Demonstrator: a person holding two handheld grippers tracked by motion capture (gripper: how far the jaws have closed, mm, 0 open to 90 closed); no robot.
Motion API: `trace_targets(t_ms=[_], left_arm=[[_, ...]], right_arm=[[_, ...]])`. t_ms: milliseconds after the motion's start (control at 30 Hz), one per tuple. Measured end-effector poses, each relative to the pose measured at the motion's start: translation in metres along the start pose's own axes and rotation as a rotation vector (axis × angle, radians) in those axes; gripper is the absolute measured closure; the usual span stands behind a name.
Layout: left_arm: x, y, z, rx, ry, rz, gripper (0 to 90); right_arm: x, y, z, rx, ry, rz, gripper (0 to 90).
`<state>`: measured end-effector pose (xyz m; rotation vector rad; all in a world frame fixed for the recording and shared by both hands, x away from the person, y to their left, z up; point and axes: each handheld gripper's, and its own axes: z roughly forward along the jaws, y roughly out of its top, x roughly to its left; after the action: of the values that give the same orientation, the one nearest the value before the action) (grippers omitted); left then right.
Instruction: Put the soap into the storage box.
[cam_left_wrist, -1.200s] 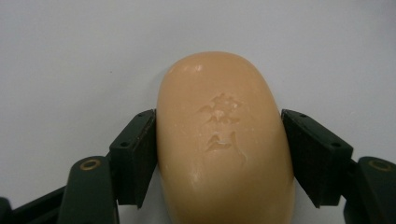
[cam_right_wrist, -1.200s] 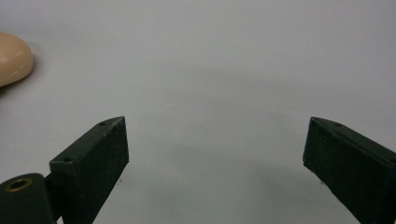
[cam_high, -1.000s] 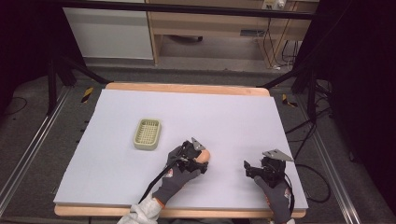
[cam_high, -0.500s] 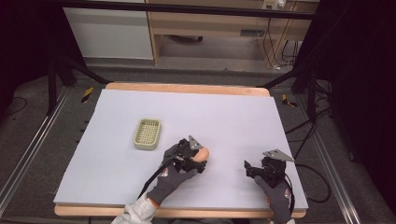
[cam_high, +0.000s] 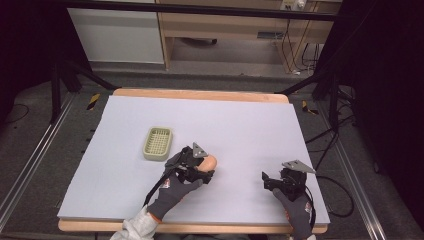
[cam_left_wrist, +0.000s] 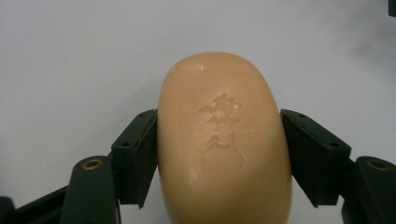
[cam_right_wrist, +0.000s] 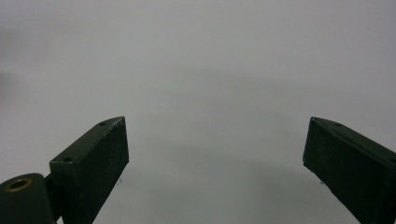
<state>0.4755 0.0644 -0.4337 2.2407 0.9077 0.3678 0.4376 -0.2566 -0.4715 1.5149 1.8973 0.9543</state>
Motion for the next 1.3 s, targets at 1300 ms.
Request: trace_targets(t_ms=[1300], left_arm=[[0.043, -0.031, -0.043, -0.034, 0.036, -0.085, 31.3]], right_arm=[[-0.004, -0.001, -0.002, -0.005, -0.004, 0.005, 7.2]])
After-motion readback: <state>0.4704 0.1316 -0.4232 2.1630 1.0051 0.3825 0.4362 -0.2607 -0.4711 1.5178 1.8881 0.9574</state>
